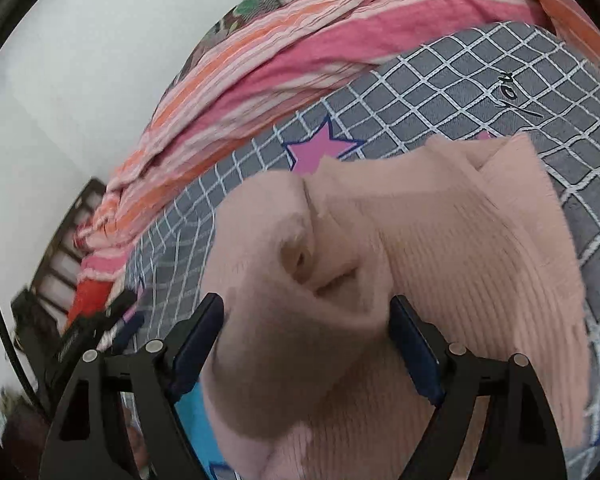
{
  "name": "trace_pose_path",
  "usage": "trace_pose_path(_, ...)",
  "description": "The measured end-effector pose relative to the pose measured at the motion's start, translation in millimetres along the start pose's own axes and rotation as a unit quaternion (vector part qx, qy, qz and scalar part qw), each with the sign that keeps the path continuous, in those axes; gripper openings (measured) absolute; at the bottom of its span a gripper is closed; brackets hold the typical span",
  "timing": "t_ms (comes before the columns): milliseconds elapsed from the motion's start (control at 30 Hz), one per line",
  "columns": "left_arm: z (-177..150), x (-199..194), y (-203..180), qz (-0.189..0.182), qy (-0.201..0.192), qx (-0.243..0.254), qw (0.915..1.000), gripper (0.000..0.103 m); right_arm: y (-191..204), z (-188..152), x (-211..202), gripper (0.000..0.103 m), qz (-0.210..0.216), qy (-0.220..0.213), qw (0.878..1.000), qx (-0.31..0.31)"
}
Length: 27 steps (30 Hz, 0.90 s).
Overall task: Fold small clothes
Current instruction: 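Release the left gripper and withdraw both grippers from the sweater, then grasp the pink sweater bundle edge with the right gripper and lift it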
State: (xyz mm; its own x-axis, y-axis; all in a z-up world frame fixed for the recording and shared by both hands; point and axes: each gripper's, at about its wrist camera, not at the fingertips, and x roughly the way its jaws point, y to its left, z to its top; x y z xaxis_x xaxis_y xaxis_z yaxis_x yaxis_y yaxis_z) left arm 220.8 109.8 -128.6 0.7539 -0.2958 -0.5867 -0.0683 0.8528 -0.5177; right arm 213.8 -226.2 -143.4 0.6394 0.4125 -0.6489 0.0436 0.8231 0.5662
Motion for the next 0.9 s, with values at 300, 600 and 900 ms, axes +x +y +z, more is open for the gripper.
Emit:
trace_pose_path(300,-2,4,2,-0.011,0.016,-0.010,0.9998,0.063,2,16,-6,0.017,0.027,-0.046,0.999,0.010)
trace_pose_path(600,-9,9,-5,-0.017,0.031,0.000,0.9994,0.064,5,-5,-97,0.015,-0.015,-0.192,0.979,-0.069)
trace_pose_path(900,-15,16,-18,-0.024,0.044,0.016,0.9986,0.064,-88,-23,-86,0.035,-0.065,-0.122,0.989,0.045)
